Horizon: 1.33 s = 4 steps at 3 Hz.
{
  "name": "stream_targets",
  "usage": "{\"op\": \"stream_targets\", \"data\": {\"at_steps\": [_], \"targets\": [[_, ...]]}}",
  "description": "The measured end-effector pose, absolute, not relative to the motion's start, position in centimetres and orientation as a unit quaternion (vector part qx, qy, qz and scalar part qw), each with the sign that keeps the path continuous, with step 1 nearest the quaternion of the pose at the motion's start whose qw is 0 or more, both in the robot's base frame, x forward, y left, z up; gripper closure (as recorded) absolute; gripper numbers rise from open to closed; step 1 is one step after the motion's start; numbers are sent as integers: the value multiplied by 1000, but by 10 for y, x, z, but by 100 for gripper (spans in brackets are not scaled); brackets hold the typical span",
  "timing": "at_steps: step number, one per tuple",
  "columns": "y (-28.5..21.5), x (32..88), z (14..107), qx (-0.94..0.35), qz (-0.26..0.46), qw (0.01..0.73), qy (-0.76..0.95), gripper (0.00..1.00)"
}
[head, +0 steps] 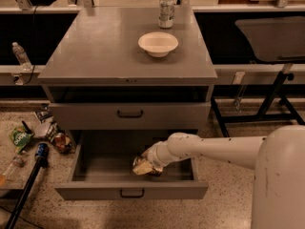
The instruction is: Place orange can into middle drawer
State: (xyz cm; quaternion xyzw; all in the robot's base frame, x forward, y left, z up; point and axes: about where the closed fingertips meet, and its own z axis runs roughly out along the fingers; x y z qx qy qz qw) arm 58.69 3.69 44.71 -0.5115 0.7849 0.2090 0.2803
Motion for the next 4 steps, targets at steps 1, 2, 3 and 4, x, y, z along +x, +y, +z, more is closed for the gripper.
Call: {"op": "stream_targets", "data": {"at_steps": [1,2,3,4], "targets": [[44,593,424,-520,209,277,781,27],[44,597,417,-518,206,279,782,4],[40,600,422,-504,216,288,785,17],[29,598,429,-487,230,288,791,40]]}}
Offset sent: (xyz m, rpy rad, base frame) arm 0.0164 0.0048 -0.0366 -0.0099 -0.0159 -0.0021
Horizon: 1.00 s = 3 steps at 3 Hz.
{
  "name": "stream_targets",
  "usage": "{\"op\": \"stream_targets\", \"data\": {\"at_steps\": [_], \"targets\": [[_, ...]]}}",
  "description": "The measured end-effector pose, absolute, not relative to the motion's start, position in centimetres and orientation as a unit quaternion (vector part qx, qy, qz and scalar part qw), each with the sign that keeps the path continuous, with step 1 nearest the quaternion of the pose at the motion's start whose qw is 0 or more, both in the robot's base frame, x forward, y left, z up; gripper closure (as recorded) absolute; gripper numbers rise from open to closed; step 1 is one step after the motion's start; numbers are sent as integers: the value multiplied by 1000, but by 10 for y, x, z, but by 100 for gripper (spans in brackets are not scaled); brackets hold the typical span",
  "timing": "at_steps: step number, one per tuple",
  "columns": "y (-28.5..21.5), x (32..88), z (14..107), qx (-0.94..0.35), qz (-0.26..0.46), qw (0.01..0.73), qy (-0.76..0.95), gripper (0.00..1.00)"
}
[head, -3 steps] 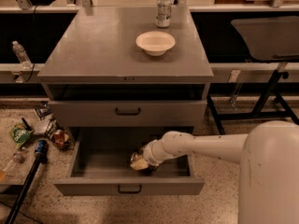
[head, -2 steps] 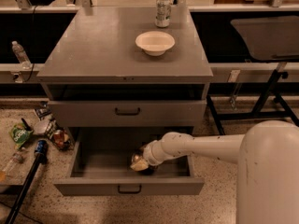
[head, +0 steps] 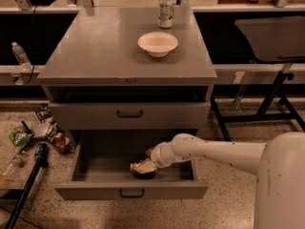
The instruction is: Place orange can into middle drawer
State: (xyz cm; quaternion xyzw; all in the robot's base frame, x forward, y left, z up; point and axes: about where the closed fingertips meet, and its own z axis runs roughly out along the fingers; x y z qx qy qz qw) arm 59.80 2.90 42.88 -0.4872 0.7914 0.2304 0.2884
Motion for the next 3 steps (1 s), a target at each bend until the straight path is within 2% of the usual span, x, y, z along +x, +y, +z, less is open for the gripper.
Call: {"op": "stream_targets", "data": {"at_steps": [2,3], "targets": [[-28,555,503,-467,265,324,779,86],[-67,526,557,-456,236,370,774,100]]}}
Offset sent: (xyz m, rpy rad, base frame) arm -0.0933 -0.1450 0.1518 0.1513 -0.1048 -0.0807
